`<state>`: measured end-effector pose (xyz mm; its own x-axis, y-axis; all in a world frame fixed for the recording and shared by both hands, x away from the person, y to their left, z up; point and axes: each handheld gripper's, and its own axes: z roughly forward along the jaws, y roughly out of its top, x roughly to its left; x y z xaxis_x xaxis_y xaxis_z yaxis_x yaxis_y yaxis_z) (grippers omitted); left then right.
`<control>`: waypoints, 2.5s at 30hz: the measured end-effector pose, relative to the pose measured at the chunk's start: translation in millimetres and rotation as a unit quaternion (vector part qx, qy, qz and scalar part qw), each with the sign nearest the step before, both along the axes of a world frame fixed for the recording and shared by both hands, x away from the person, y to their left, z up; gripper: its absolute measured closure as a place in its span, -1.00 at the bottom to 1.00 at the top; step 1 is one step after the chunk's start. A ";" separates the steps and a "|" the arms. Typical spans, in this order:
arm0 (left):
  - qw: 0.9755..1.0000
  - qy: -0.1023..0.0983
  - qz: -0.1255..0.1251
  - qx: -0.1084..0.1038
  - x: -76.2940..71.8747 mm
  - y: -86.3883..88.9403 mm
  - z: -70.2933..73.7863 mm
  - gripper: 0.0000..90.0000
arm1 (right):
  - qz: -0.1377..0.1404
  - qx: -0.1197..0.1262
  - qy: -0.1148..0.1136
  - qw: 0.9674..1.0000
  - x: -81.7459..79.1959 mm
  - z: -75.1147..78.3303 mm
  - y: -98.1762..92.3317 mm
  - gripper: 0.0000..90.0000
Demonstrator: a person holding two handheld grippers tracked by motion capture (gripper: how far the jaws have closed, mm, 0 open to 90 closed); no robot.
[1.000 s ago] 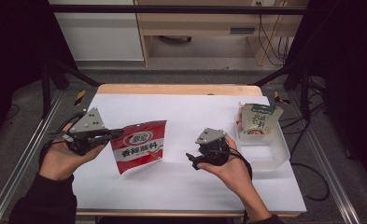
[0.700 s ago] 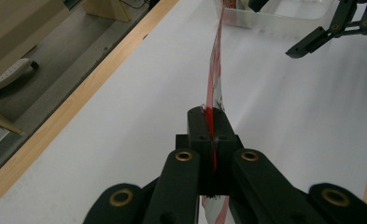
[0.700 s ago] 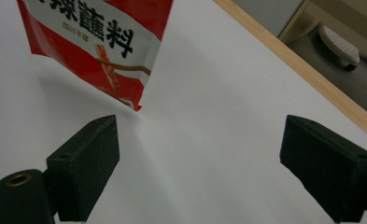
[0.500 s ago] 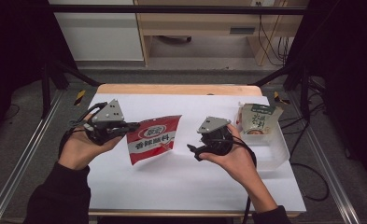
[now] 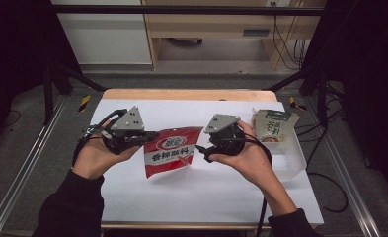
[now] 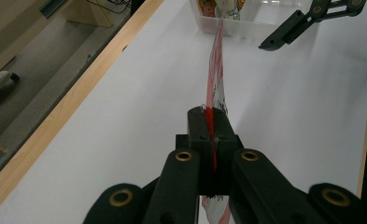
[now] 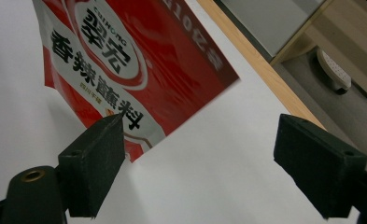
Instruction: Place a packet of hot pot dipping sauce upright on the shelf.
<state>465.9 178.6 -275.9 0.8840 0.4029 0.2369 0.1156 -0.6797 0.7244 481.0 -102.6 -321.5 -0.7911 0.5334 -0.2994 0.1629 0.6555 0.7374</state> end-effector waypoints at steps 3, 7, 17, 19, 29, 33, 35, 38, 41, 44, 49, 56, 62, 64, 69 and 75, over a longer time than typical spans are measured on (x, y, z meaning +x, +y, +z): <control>1.000 0.000 -0.006 0.002 -0.3 -4.1 -0.1 1.00 | 0.012 -0.006 -0.001 1.000 2.3 2.9 4.7 -0.58; 1.000 -0.001 -0.010 -0.001 -1.4 -7.3 0.5 1.00 | 0.037 -0.017 -0.001 0.999 6.1 8.4 14.8 -0.45; 1.000 -0.001 -0.012 -0.006 -2.9 -7.2 0.8 1.00 | 0.092 -0.052 0.015 0.994 9.6 10.5 28.7 0.22; 1.000 0.001 -0.013 -0.004 -2.2 -6.6 0.6 1.00 | 0.100 -0.059 0.011 0.993 8.9 9.8 28.9 0.52; 0.999 0.015 0.013 -0.031 10.4 0.6 -10.5 0.97 | 0.103 -0.071 0.024 0.992 9.7 12.2 30.0 1.00; 0.999 0.011 0.034 -0.037 15.2 3.2 -18.8 0.58 | 0.096 -0.080 0.027 0.992 12.5 17.1 30.9 1.00; 0.998 0.007 0.040 -0.037 16.0 3.8 -21.2 0.25 | 0.087 -0.094 0.023 0.992 13.6 18.7 32.2 1.00; 0.997 -0.002 0.057 -0.051 17.1 8.7 -29.1 -0.10 | 0.079 -0.100 0.021 0.992 16.7 22.8 30.8 1.00; 0.996 -0.008 0.071 -0.055 16.0 13.1 -32.4 -0.38 | 0.071 -0.099 0.020 0.992 19.2 26.4 26.9 1.00; 0.995 -0.007 0.085 -0.053 14.0 18.6 -38.8 -0.51 | 0.058 -0.088 0.017 0.994 23.6 31.4 17.7 1.00; 0.993 0.004 0.107 -0.056 12.6 27.1 -55.8 -0.65 | 0.040 -0.080 0.017 0.996 29.5 37.8 5.8 1.00; 0.991 0.016 0.124 -0.051 9.8 35.9 -86.9 -0.70 | 0.016 -0.084 0.016 0.996 35.6 44.3 -9.4 1.00; 0.990 0.014 0.134 -0.047 11.9 41.8 -93.8 -0.75 | -0.002 -0.076 0.018 0.997 38.6 44.9 -23.4 1.00; 0.990 0.014 0.136 -0.046 12.4 44.0 -94.2 -0.76 | -0.007 -0.074 0.018 0.997 38.7 45.3 -27.4 1.00; 0.987 0.012 0.152 -0.050 10.5 51.4 -100.2 -0.76 | -0.014 -0.068 0.017 0.997 39.3 46.1 -36.0 1.00; 0.986 0.024 0.159 -0.049 9.2 56.6 -112.8 -0.76 | -0.016 -0.064 0.016 0.998 37.7 47.2 -42.1 1.00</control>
